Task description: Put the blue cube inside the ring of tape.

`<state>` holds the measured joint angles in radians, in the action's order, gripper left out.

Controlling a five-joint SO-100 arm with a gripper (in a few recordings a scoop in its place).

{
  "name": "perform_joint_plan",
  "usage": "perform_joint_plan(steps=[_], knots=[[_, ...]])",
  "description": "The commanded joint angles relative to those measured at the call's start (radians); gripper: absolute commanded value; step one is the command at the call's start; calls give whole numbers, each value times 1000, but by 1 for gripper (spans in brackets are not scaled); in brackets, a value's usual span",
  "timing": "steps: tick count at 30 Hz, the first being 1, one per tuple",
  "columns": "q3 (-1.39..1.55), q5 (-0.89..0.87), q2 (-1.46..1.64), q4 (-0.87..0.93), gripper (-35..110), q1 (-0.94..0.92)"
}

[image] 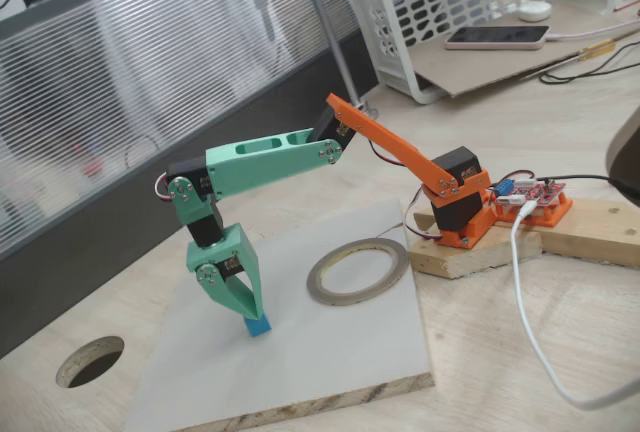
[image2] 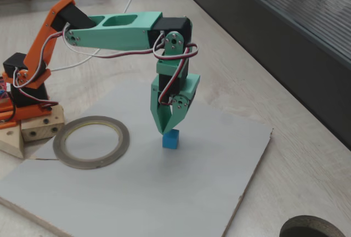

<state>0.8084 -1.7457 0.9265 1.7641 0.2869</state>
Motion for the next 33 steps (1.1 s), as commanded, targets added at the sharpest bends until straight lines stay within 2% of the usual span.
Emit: perform_joint_plan(steps=[1,10,21,33], knots=[[-8,-5,28,3,0,20],[-8,-6,28,-9,1,18],[-6,-18,29,-21,31,12],[64,-14,29,-21,32,11]])
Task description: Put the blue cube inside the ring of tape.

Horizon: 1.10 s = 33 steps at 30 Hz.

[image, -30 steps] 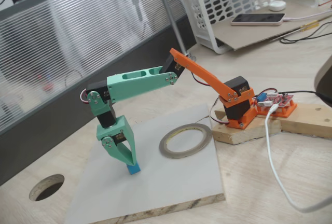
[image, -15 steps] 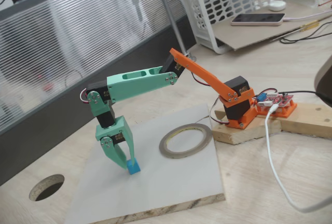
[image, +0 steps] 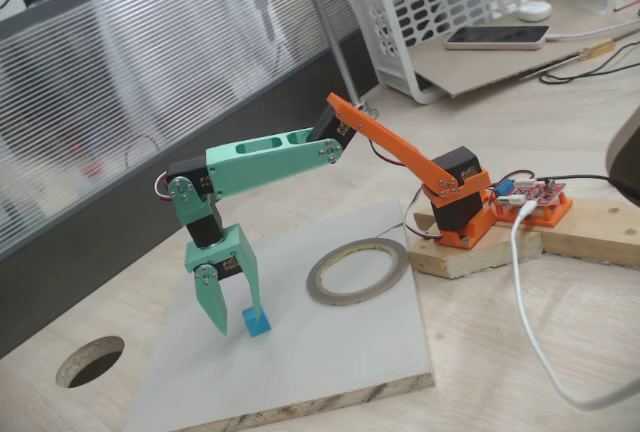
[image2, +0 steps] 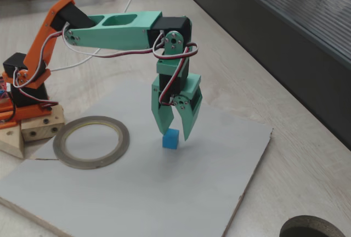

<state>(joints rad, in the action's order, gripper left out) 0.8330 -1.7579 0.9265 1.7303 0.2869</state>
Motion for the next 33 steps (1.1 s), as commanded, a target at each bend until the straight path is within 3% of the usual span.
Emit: perform_joint_plan(steps=[1,33], knots=[[64,0,29,12,33,11],[83,-6,29,2,32,8]])
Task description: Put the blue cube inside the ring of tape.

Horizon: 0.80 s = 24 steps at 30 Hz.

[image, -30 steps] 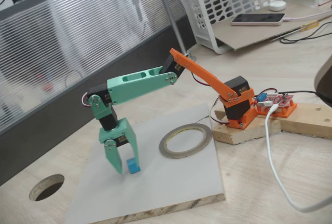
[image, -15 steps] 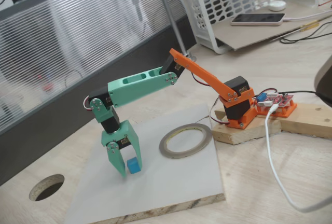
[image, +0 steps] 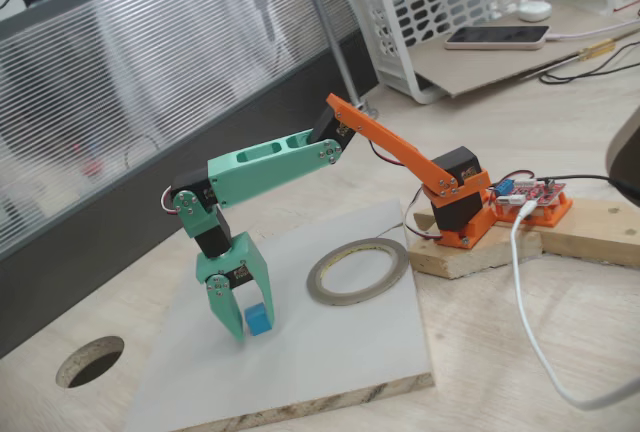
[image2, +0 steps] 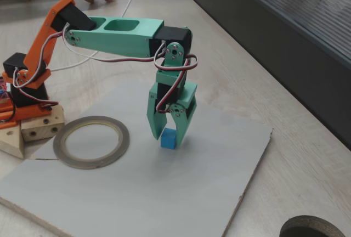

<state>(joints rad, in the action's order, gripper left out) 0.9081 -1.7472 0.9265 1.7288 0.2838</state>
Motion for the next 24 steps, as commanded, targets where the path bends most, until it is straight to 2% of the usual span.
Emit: perform_joint_plan(steps=[1,8,24], knots=[[5,-17,29,3,32,9],[3,-17,29,3,32,-64],[3,-17,29,3,32,-66]])
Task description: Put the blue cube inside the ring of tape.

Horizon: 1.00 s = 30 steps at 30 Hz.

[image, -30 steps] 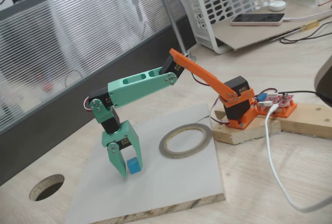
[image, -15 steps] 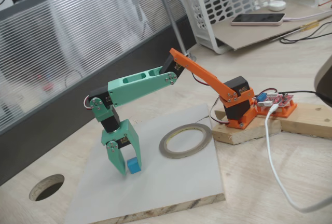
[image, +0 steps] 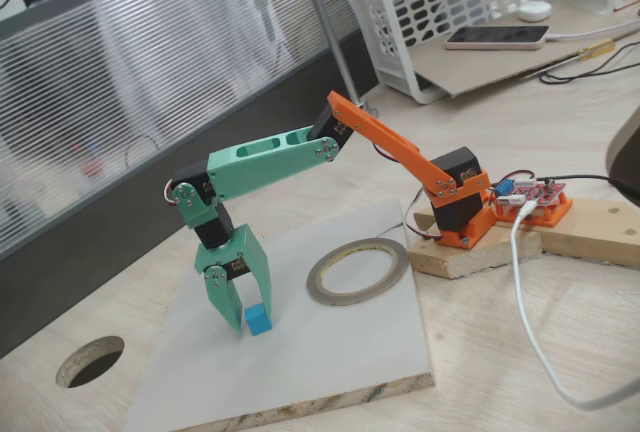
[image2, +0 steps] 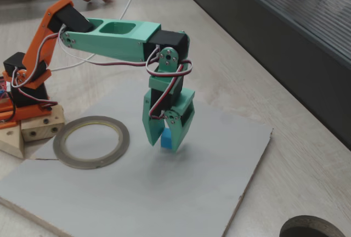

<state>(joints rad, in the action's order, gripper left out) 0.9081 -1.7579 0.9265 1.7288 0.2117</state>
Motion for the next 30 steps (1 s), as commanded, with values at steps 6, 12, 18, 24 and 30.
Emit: perform_joint_plan(steps=[6,12,18,24,30], knots=[[2,-6,29,3,26,6],[2,-6,29,2,15,6],[0,-6,29,2,14,6],[0,-6,31,2,14,6],[12,-6,41,2,14,6]])
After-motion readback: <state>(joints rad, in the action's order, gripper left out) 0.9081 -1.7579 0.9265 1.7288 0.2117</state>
